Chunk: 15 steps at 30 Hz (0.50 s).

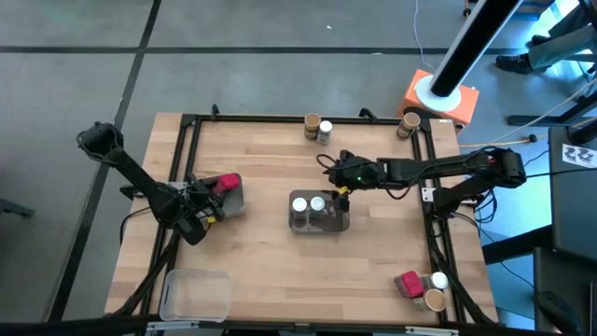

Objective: Sort spices by type
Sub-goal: Put the top red seasoning can into the gray bin

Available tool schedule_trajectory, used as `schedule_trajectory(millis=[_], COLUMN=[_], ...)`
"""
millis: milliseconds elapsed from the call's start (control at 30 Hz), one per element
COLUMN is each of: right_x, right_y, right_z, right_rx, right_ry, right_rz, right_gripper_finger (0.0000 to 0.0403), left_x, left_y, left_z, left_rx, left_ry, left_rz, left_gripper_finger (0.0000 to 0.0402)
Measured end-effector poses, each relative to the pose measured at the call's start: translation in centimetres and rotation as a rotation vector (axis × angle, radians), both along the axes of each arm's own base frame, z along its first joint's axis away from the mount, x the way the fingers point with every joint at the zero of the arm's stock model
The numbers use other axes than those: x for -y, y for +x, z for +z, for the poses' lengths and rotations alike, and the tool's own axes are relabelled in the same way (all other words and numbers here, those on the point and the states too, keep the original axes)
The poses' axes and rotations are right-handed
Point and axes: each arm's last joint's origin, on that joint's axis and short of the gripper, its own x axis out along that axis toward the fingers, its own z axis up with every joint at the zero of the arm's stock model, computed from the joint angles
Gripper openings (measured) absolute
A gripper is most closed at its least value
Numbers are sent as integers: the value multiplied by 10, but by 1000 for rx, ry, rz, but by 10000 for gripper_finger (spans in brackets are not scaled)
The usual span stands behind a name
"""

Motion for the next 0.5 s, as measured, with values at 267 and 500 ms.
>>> schedule_trajectory(millis=[267, 500], right_x=[0, 0], right_y=[1, 1], right_z=[-1, -1], right_rx=[3, 4], right_ry=[-1, -1], right_rz=[-1, -1], right_gripper_finger=[282, 282], left_x=[0, 0], left_y=[0, 0], left_z=[0, -1], left_rx=[-30, -56], left_ry=[5, 8], left_rz=[-11, -21], left_gripper_finger=[186, 187])
